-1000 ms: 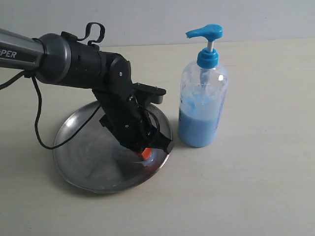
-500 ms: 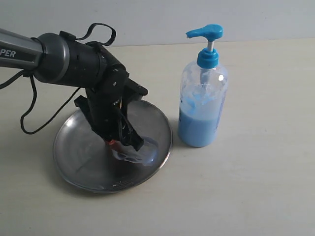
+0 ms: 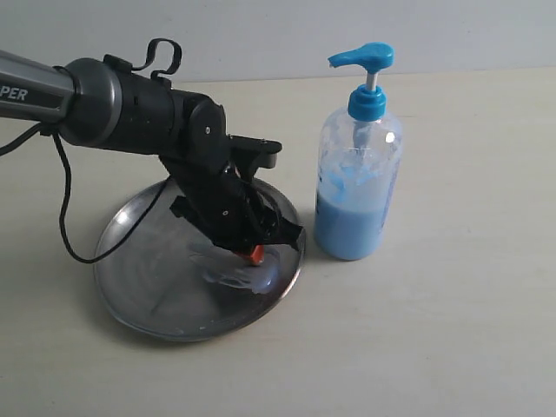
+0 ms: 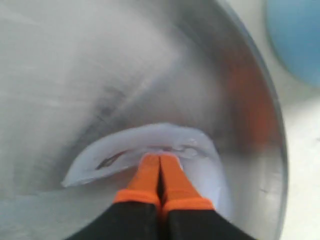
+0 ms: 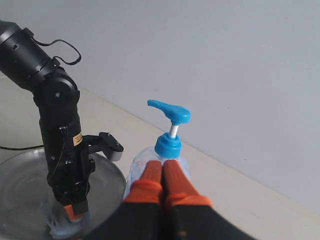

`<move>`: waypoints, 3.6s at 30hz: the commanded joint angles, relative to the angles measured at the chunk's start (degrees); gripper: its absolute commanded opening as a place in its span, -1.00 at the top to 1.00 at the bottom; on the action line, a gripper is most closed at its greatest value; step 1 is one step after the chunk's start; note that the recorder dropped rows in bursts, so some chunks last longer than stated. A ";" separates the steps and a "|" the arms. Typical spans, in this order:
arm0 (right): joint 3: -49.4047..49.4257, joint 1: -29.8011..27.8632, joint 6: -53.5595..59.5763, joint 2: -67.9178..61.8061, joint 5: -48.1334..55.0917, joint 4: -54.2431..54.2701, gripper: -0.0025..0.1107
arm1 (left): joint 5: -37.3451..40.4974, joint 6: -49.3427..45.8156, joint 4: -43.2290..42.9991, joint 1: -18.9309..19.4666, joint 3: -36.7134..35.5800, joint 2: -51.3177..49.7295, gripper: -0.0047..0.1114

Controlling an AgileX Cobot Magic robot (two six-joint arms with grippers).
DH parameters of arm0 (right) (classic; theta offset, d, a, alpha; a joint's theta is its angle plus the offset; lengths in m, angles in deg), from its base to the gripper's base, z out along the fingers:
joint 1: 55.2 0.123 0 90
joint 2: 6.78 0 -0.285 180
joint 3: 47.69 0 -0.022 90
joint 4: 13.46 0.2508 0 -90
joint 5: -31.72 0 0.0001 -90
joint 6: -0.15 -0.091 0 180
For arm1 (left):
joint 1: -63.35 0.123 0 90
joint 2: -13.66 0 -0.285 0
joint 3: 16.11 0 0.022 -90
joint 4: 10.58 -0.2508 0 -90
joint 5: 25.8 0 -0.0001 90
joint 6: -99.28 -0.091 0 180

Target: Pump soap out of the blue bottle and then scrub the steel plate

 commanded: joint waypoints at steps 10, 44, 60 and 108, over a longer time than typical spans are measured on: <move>0.19 0.11 0.22 0.60 -0.66 -0.32 0.96 | 2.98 -6.96 9.75 -0.31 -1.44 -2.34 0.92; 0.19 0.11 0.08 1.30 -0.66 -0.45 0.96 | 7.63 10.52 -25.62 -0.31 -1.44 -2.34 0.92; 0.19 0.11 0.18 1.25 -0.76 -0.45 0.96 | 1.47 -3.81 1.64 -0.43 -1.44 -2.34 0.92; 0.07 0.11 -4.43 -17.57 3.51 0.52 0.96 | 3.42 6.73 -11.94 -0.32 -14.67 43.64 0.92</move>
